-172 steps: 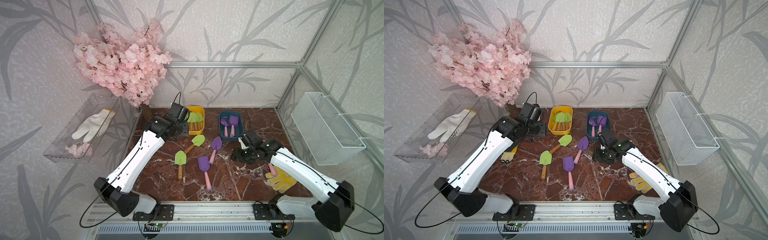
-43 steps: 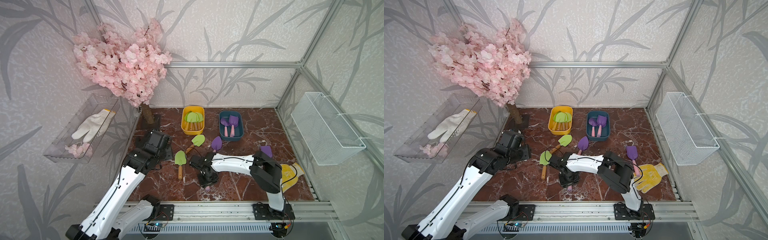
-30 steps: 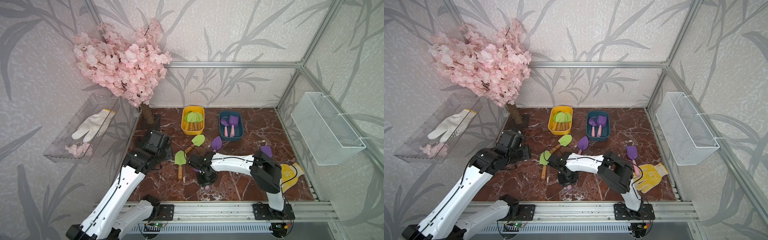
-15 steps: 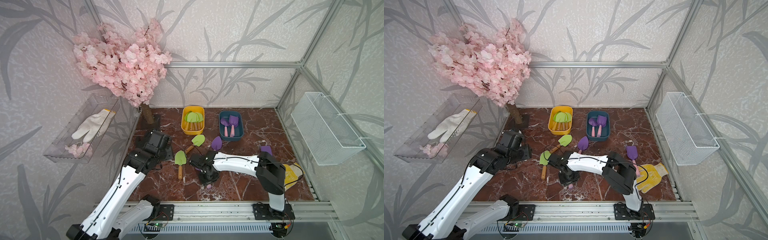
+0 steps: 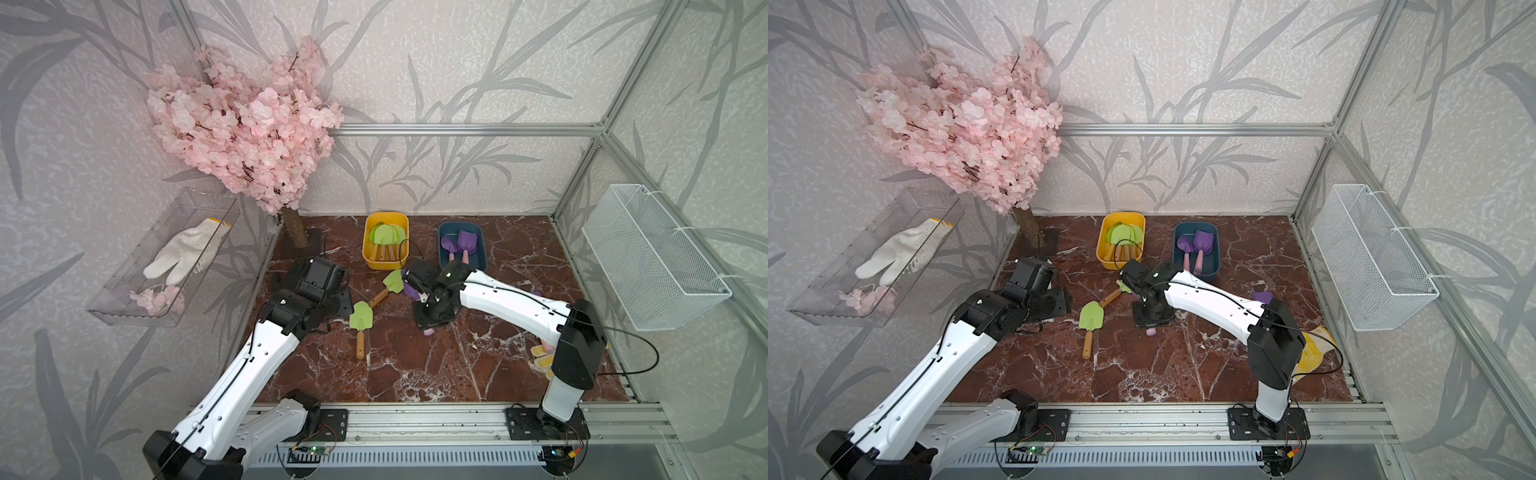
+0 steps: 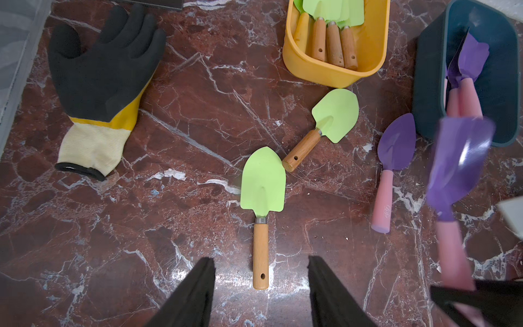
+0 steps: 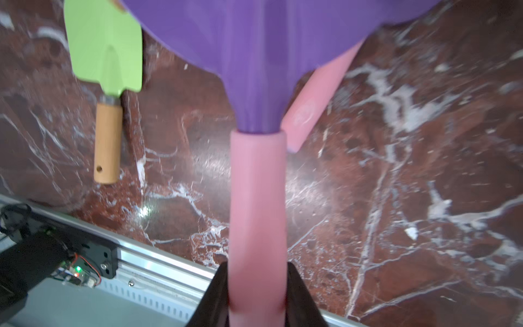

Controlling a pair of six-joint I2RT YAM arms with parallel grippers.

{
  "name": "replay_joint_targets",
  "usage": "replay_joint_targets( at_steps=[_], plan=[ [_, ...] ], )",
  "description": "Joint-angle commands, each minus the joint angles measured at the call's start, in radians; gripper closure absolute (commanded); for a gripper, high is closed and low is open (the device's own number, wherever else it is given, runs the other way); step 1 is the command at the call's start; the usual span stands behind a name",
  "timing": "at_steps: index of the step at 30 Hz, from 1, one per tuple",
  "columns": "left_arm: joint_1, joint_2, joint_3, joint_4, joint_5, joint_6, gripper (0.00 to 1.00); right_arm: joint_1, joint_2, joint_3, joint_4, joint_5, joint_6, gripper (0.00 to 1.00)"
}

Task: Sort the small shovels by color and place them into the storage box
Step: Place the shovel in the storage box.

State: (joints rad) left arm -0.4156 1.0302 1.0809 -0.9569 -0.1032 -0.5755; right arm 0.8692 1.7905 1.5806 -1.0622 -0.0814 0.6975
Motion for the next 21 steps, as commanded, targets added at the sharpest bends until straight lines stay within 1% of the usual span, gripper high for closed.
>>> replay_joint_targets(
  at_steps=[1, 7, 11, 13, 19, 21],
  plan=[
    [0.005, 0.012, 0.022, 0.028, 0.021, 0.019, 0.43, -0.093, -0.033, 0.049, -0.072, 0.045, -0.052, 0.76],
    [0.005, 0.035, 0.021, 0.058, 0.04, 0.022, 0.44, -0.314, 0.022, 0.153, -0.082, 0.051, -0.122, 0.77],
    [0.005, 0.05, 0.017, 0.076, 0.053, 0.025, 0.44, -0.425, 0.114, 0.269, -0.084, 0.059, -0.152, 0.77],
    [0.005, 0.06, 0.02, 0.084, 0.06, 0.029, 0.44, -0.457, 0.18, 0.346, -0.104, 0.05, -0.159, 0.78],
    [0.006, 0.078, 0.024, 0.101, 0.065, 0.036, 0.43, -0.506, 0.386, 0.579, -0.171, 0.05, -0.183, 0.78],
    [0.006, 0.085, 0.028, 0.101, 0.063, 0.039, 0.43, -0.527, 0.451, 0.645, -0.194, 0.032, -0.181, 0.78]
  ],
)
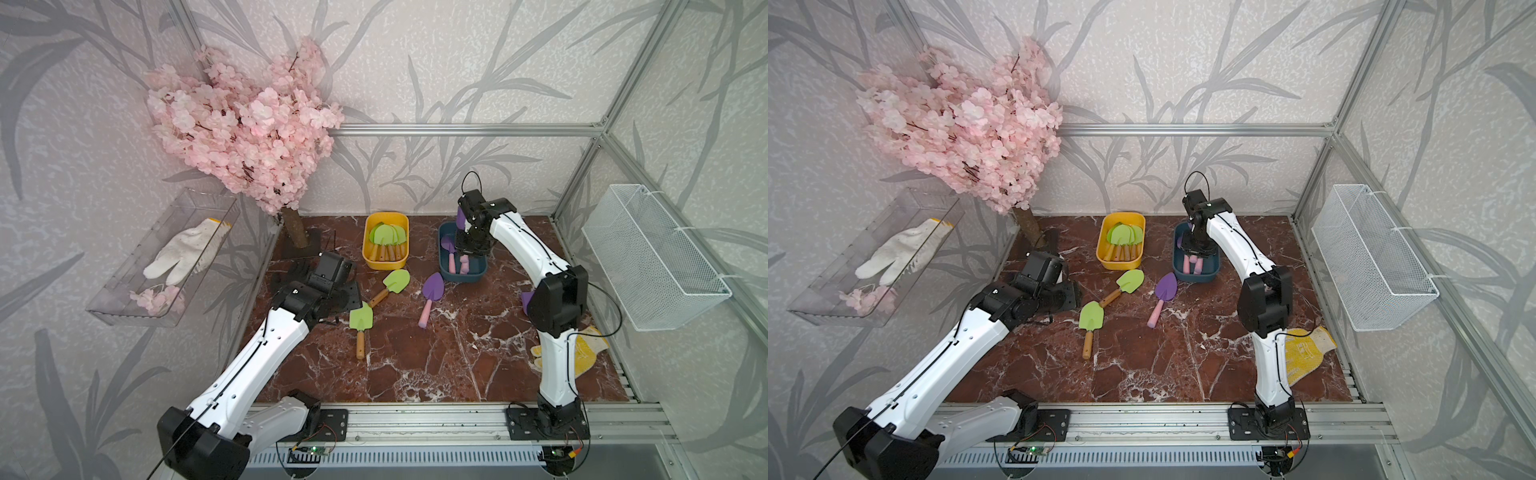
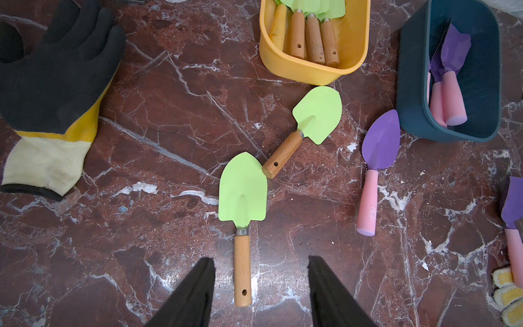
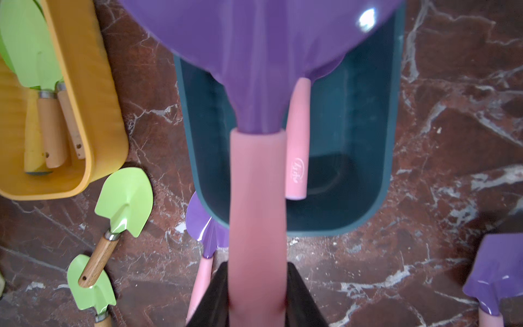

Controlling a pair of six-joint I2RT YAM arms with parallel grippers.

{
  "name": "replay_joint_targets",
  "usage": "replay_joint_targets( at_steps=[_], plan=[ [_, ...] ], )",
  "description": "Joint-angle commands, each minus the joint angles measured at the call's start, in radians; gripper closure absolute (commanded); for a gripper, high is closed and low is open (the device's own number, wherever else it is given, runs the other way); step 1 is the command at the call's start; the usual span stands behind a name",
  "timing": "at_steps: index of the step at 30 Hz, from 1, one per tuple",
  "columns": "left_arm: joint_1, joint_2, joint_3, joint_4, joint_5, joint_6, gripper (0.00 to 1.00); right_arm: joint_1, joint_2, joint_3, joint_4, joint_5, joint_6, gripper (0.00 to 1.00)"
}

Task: Sort the small shovels by color and place them into the storage box
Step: Place the shovel in the storage box.

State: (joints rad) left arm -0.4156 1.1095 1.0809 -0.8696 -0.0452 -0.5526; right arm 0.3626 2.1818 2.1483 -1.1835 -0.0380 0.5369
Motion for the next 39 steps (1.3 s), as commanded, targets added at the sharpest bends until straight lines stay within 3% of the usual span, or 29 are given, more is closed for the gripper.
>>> replay_joint_targets(
  at_steps=[1, 11, 39],
  plan=[
    [0.006, 0.007, 0.03, 0.012, 0.005, 0.017, 0.43, -0.024, 0.084, 0.101, -0.081, -0.014, -0.021, 0.78],
    [0.006, 0.01, 0.027, 0.01, 0.005, 0.005, 0.43, -0.047, 0.27, 0.31, -0.17, -0.035, -0.046, 0.78],
    [0.006, 0.004, 0.004, 0.019, 0.014, -0.013, 0.43, 0.008, 0.347, 0.367, -0.178, -0.026, -0.046, 0.78]
  ],
)
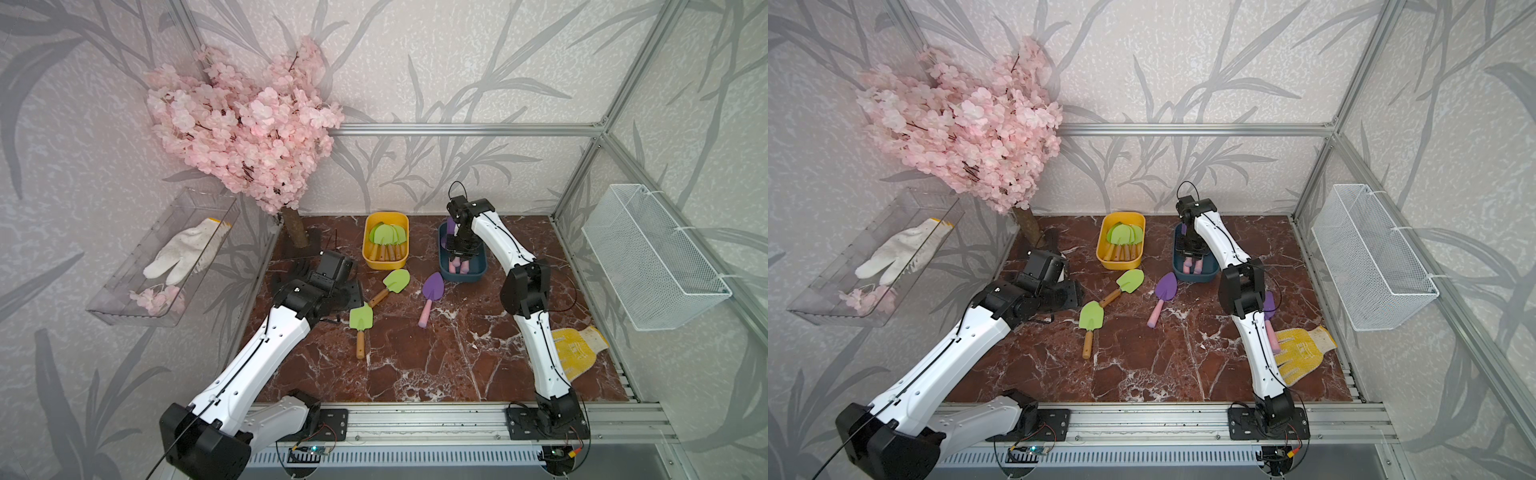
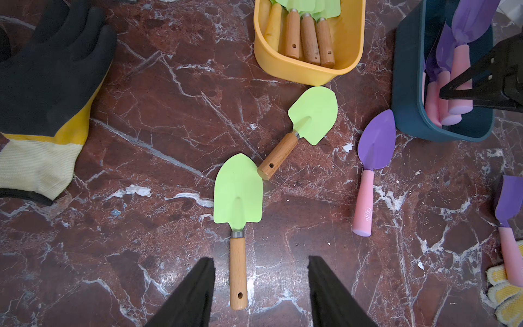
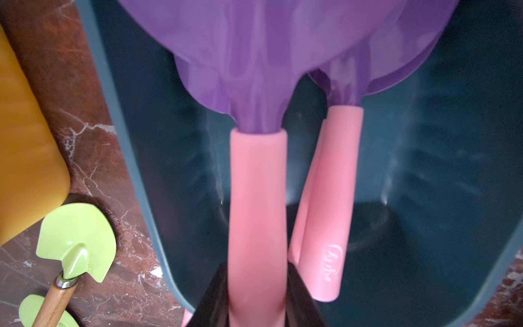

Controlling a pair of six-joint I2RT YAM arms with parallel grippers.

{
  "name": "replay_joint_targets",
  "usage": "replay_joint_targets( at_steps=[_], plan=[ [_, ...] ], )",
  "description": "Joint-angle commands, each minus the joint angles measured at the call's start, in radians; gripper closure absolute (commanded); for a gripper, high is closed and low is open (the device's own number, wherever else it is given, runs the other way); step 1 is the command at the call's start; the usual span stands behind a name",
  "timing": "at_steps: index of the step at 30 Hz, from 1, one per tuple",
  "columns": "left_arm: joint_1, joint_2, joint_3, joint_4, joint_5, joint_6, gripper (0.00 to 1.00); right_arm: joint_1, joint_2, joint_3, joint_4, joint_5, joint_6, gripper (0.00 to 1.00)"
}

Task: Sort the small shovels by color and place them into the storage box
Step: Place the shovel in the storage box.

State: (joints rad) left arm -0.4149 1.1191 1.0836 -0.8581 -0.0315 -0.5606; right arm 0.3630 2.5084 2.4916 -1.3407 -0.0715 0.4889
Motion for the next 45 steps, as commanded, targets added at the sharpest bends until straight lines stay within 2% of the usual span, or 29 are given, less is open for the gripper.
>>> replay_joint_targets(
  at_steps=[1, 34, 45],
  plan=[
    [0.005, -0.007, 0.0, 0.008, -0.002, -0.005, 0.43, 0.008, 0.024, 0.024, -0.021, 0.006, 0.002, 0.78],
    [0.006, 0.004, -0.001, 0.023, 0.007, 0.003, 0.43, 0.018, 0.097, 0.073, -0.038, 0.016, -0.008, 0.77],
    [0.005, 0.008, -0.004, 0.024, 0.006, 0.007, 0.43, 0.024, 0.112, 0.072, -0.034, 0.013, -0.015, 0.75]
  ],
)
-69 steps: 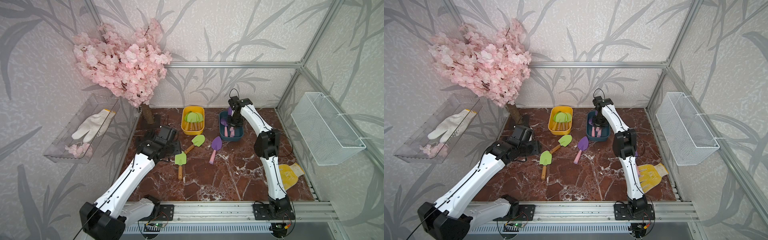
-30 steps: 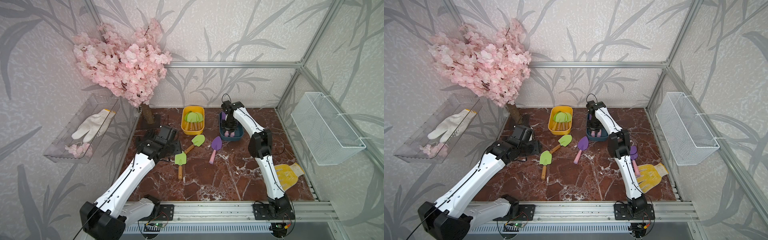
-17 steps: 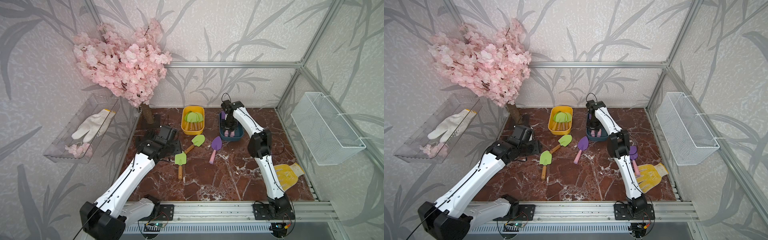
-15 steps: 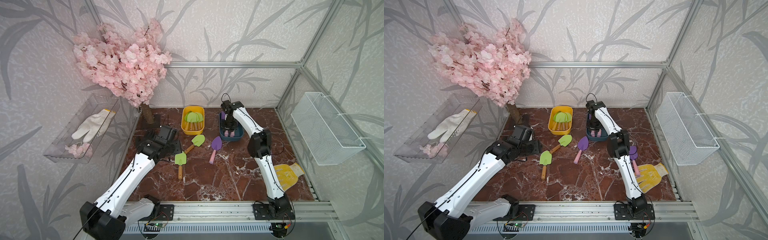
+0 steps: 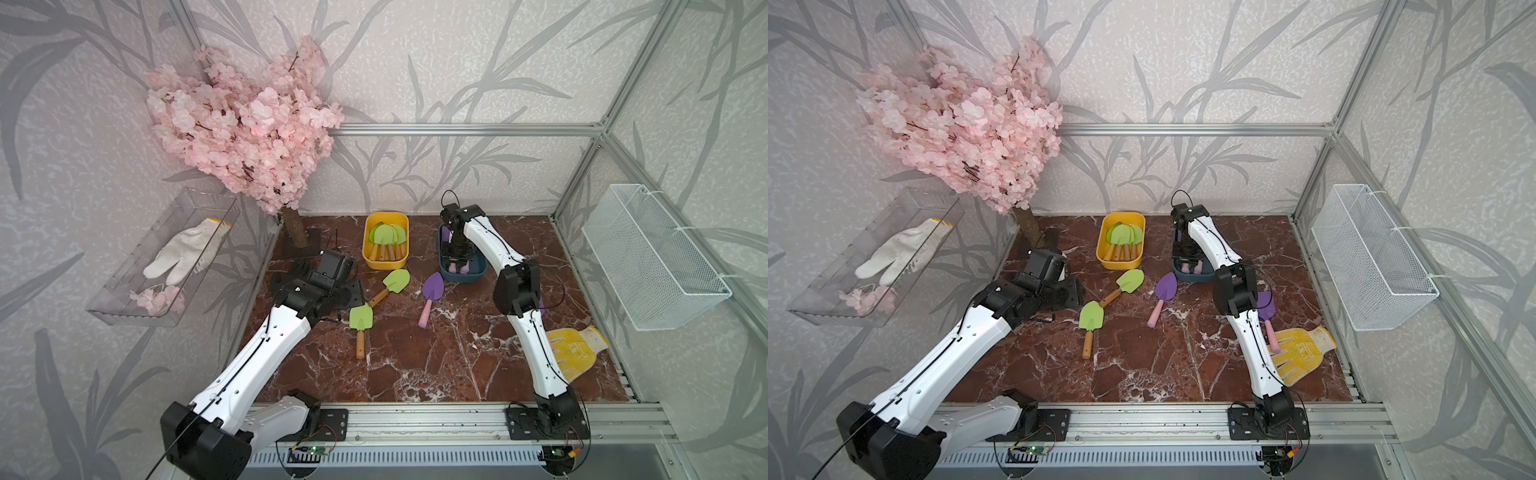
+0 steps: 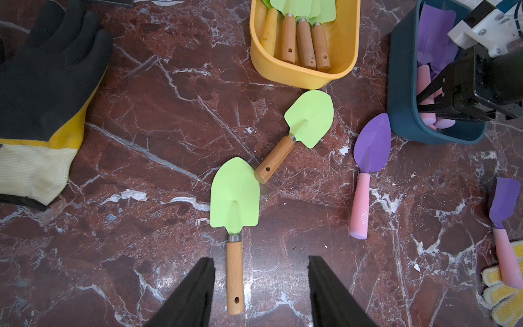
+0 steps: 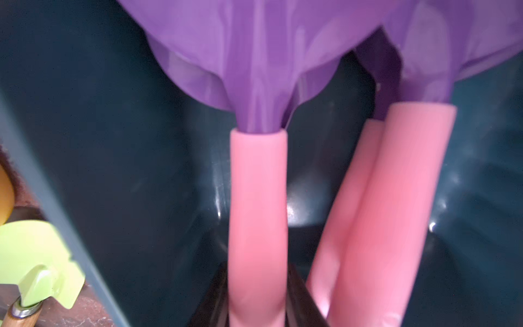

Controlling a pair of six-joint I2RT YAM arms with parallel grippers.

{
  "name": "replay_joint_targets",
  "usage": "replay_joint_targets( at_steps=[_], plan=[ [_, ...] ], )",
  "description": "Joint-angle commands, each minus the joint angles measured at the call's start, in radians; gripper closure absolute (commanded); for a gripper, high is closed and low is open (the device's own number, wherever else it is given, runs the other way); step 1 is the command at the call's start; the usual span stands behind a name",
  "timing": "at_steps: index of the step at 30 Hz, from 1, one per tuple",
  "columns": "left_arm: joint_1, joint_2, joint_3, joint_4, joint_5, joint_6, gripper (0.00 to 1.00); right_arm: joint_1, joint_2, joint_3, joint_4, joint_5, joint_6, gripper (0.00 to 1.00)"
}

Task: Sort the small shovels by color and place them into the storage box
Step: Place the shovel in the storage box.

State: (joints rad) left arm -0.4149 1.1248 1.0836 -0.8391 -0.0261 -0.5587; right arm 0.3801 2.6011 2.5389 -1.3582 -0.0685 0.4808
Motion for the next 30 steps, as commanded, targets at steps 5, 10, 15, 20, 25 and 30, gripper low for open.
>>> replay_joint_targets(
  at_steps=[5, 10, 15, 20, 25, 30],
  plan=[
    [0.005, -0.003, -0.008, 0.002, -0.004, 0.005, 0.43, 0.005, 0.023, 0.023, -0.018, 0.012, -0.013, 0.73],
    [0.005, -0.008, -0.014, 0.003, -0.005, 0.003, 0.43, 0.006, 0.02, 0.017, -0.016, 0.012, -0.014, 0.72],
    [0.006, -0.011, -0.017, 0.003, -0.007, 0.003, 0.43, 0.006, 0.016, 0.022, -0.013, 0.012, -0.015, 0.7],
    [0.005, -0.014, -0.019, 0.003, -0.006, 0.002, 0.43, 0.006, 0.007, 0.026, -0.014, 0.015, -0.016, 0.67],
    [0.006, -0.017, -0.021, 0.006, -0.002, 0.001, 0.43, 0.005, 0.006, 0.035, -0.018, 0.016, -0.018, 0.64],
    [0.006, -0.019, -0.023, 0.005, -0.007, 0.0, 0.43, 0.006, 0.011, 0.056, -0.025, 0.019, -0.018, 0.63]
  ],
)
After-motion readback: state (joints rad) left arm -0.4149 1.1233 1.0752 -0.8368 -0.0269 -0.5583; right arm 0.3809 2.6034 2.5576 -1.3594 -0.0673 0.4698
